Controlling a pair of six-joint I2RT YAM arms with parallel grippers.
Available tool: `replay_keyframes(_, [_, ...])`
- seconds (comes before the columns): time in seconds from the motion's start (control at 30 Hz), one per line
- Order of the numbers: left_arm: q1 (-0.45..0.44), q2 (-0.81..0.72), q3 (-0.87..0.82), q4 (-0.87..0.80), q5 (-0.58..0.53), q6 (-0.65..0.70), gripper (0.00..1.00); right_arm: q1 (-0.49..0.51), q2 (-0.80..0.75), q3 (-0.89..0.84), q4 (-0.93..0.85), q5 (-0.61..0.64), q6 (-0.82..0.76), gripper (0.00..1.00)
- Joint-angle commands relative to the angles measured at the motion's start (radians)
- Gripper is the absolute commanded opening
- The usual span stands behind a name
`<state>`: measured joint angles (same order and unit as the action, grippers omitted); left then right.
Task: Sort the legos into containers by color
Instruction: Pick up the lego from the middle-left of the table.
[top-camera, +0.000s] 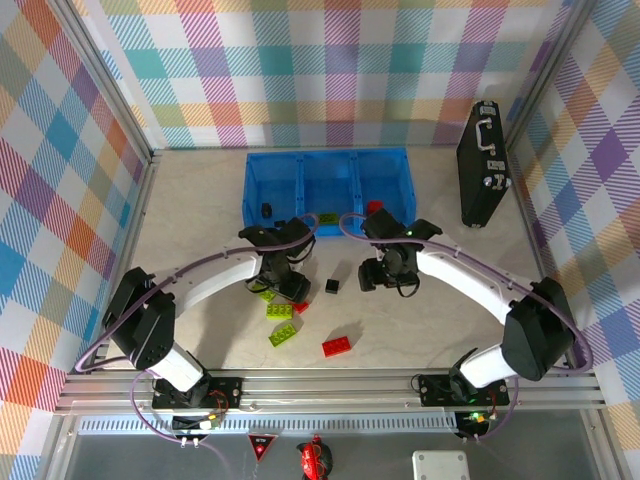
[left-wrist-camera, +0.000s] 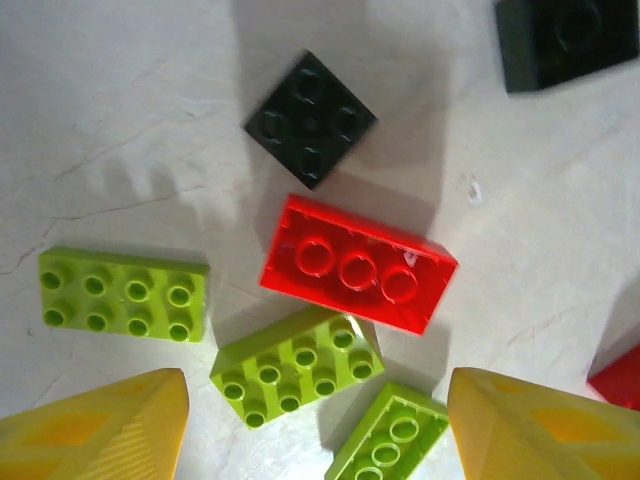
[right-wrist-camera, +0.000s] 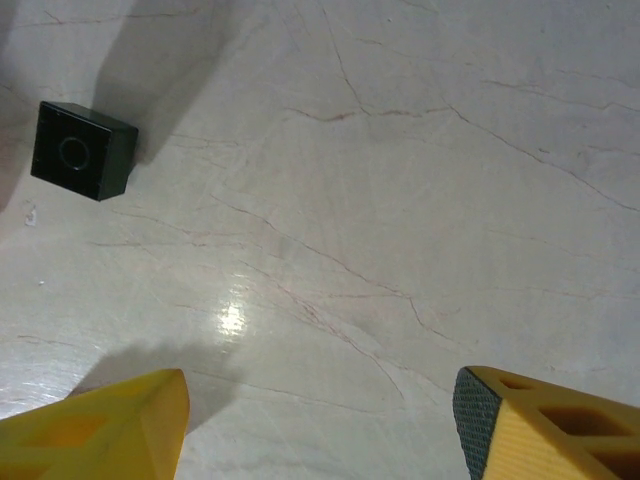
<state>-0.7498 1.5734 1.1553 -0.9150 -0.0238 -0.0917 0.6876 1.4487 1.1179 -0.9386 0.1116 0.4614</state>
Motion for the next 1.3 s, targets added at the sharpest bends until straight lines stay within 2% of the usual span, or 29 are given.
replay_keyframes(0.0, [-0.020, 0.027, 0.035, -0.048, -0.005, 0.127, 0.70, -0.003, -0.040, -0.021, -0.012, -0.007, 0.026, 0.72])
replay_keyframes(0.1, [-0.029, 0.058, 0.049, -0.048, 0.009, 0.176, 0.77, -0.003, -0.056, -0.035, -0.004, -0.019, 0.047, 0.71])
replay_keyframes(0.27, [-0.035, 0.113, 0.072, -0.032, 0.015, 0.234, 0.82, -0.004, -0.072, -0.050, -0.002, -0.022, 0.066, 0.71])
replay_keyframes(0.37, [-0.036, 0.146, 0.085, -0.025, 0.000, 0.247, 0.94, -0.004, -0.077, -0.053, -0.008, -0.014, 0.070, 0.71])
replay_keyframes(0.4, [-0.037, 0.157, 0.090, -0.025, -0.002, 0.248, 0.95, -0.004, -0.078, -0.053, -0.011, -0.012, 0.070, 0.71])
replay_keyframes(0.83, [-0.044, 0.262, 0.098, 0.016, -0.015, 0.259, 0.88, -0.003, -0.081, -0.078, -0.002, -0.021, 0.088, 0.71])
replay_keyframes(1.0, [-0.045, 0.273, 0.084, 0.023, -0.025, 0.261, 0.86, -0.004, -0.076, -0.079, -0.001, -0.024, 0.088, 0.71])
replay_keyframes(1.27, [-0.045, 0.272, 0.080, 0.025, -0.036, 0.262, 0.78, -0.004, -0.073, -0.079, -0.001, -0.024, 0.088, 0.71])
